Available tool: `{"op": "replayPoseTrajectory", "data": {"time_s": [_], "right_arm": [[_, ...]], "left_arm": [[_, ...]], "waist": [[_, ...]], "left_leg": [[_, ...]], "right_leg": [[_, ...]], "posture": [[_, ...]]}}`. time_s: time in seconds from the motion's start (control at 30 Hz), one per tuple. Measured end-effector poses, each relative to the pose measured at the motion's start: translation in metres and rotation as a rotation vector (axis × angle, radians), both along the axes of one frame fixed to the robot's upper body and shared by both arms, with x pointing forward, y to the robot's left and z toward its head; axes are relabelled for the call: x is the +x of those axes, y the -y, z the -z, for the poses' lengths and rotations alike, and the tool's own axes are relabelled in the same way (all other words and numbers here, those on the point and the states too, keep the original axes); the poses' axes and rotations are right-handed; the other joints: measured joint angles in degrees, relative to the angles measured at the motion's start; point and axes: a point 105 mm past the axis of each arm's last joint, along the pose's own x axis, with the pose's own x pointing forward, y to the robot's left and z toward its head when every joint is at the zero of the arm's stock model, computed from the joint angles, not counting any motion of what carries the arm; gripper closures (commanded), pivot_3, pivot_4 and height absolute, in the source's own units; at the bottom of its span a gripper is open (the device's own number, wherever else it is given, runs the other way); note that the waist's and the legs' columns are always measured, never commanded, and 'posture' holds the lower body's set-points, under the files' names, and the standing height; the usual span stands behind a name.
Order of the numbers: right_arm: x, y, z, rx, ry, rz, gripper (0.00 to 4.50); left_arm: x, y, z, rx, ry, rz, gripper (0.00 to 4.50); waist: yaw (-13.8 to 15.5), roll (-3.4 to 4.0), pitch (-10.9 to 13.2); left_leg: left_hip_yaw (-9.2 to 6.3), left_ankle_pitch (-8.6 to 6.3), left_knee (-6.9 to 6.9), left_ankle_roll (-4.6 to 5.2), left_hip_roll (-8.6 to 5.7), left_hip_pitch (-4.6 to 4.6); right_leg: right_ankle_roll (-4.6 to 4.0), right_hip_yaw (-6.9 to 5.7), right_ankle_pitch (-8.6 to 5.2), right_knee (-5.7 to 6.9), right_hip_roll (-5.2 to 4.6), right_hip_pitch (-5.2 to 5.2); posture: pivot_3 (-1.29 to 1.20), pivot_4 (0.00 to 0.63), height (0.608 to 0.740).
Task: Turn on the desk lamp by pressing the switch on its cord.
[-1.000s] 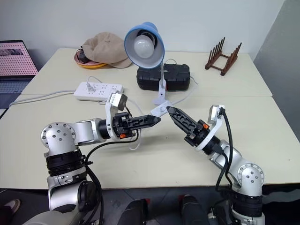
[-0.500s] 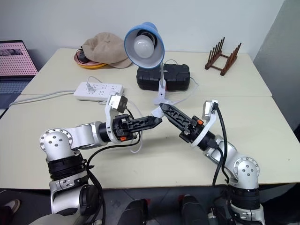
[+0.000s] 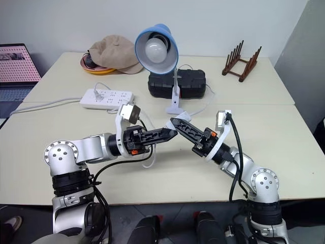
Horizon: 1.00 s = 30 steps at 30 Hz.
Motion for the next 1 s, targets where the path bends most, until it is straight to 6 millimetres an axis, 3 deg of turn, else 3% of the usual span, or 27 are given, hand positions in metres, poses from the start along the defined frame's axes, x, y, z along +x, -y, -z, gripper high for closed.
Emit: {"op": "replayPoseTrajectory", "data": {"time_s": [0.1, 0.2, 0.8, 0.87, 0.9, 1.0], "right_arm": [[-0.0009, 0.0009, 0.0006, -0.015, 0.007, -0.008, 3.37], [-0.0017, 0.0013, -0.0011, -0.013, 0.015, -0.016, 3.78], [-0.0061, 0.0018, -0.0022, -0.001, 0.01, -0.02, 3.82], [-0.0067, 0.0024, -0.0022, 0.009, -0.001, -0.02, 3.13], [-0.0067, 0.0029, -0.0024, 0.013, -0.004, -0.019, 3.1], [-0.0033, 0.0091, -0.0036, 0.029, -0.016, 0.016, 2.35]], "left_arm": [[-0.0005, 0.0015, 0.0014, 0.001, -0.005, 0.001, 4.19], [-0.0004, 0.0021, 0.0017, -0.003, -0.007, -0.003, 4.19], [-0.0035, 0.0023, -0.0001, -0.005, -0.012, 0.009, 4.19], [-0.0038, 0.0029, -0.0004, -0.003, -0.011, 0.013, 4.19], [-0.0035, 0.003, -0.0003, -0.002, -0.011, 0.01, 4.19], [-0.0011, -0.0003, -0.0018, -0.002, -0.006, -0.012, 4.19]], "waist": [[0.0, 0.0, 0.0], [0.0, 0.0, 0.0], [0.0, 0.0, 0.0], [0.0, 0.0, 0.0], [0.0, 0.0, 0.0], [0.0, 0.0, 0.0]], "left_leg": [[0.0, 0.0, 0.0, 0.0, 0.0, 0.0], [0.0, 0.0, -0.01, 0.0, 0.0, 0.0], [0.01, 0.0, -0.04, 0.0, 0.0, -0.06], [0.02, 0.0, -0.05, 0.0, 0.0, -0.07], [0.01, 0.0, -0.06, 0.0, 0.0, -0.07], [0.02, 0.0, -0.06, 0.0, 0.0, -0.09]], "right_leg": [[-0.05, 0.01, -0.03, -0.01, 0.0, 0.0], [-0.06, 0.0, -0.03, 0.0, 0.0, -0.01], [-0.08, 0.01, -0.04, -0.12, -0.01, -0.03], [-0.08, 0.02, -0.05, -0.14, -0.01, -0.04], [-0.08, 0.02, -0.05, -0.15, -0.01, -0.04], [-0.08, 0.01, -0.05, -0.15, -0.01, -0.07]], "posture": [[0.0, 0.15, 0.74], [0.0, 0.15, 0.74], [0.0, 0.15, 0.74], [0.0, 0.15, 0.74], [0.0, 0.15, 0.74], [0.0, 0.15, 0.74]]}}
